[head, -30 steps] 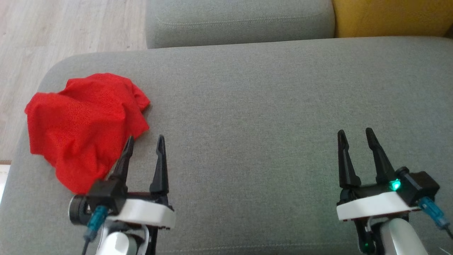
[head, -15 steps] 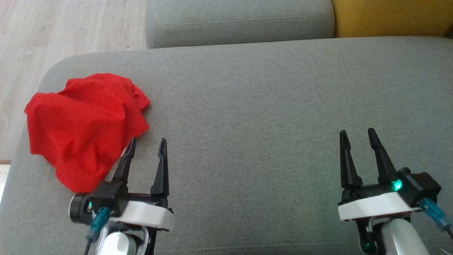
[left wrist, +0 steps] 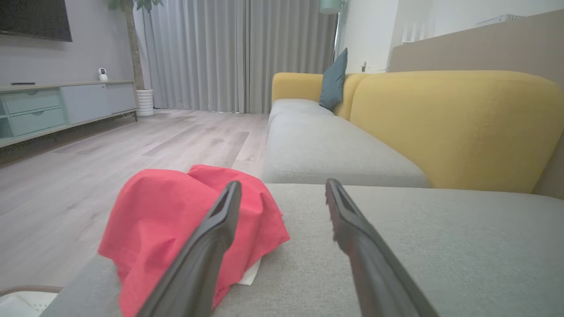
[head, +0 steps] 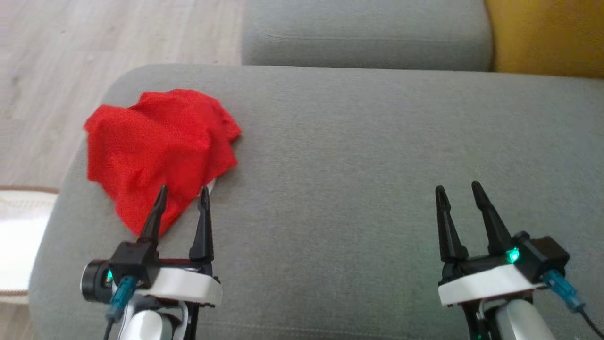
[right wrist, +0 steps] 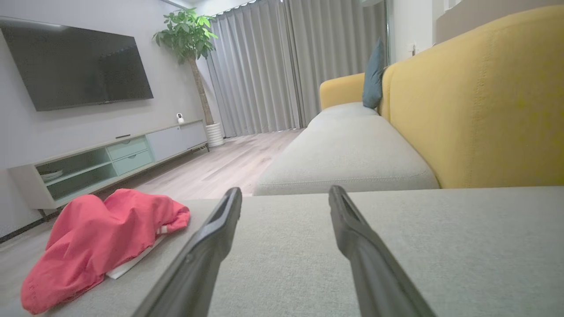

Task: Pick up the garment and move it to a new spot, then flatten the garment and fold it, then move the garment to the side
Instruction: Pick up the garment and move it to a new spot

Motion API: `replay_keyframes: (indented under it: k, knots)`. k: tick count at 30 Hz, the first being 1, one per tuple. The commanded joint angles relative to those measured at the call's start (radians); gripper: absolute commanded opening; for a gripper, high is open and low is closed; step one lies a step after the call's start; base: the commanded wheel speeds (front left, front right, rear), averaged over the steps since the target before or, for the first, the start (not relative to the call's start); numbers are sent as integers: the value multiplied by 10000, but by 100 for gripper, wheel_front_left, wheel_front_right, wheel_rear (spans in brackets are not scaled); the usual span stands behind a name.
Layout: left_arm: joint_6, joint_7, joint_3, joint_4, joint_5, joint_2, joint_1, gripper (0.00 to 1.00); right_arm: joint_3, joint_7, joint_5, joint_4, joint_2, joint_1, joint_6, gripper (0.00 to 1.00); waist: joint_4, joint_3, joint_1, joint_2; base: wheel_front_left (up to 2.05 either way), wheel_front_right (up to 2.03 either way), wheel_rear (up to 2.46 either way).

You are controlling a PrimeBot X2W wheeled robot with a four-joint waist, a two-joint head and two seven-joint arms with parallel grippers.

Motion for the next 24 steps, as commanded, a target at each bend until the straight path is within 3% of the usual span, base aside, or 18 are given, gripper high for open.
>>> replay_keyframes:
  k: [1,16,24]
  knots:
    - [-34,-122,405,-319,70,-27,-181,100,277,-107,127,-305,-77,-85,77,100,450,-94,0,0,0,0,0]
    - [90,-122,790,-453,-34,-31,107,100,594,-107,319,-291,-77,105,77,100,2088,-257,0,0,0,0,0]
    - [156,-122,963,-586,-57,-31,233,100,722,-107,343,-294,-77,113,77,100,2230,-313,0,0,0,0,0]
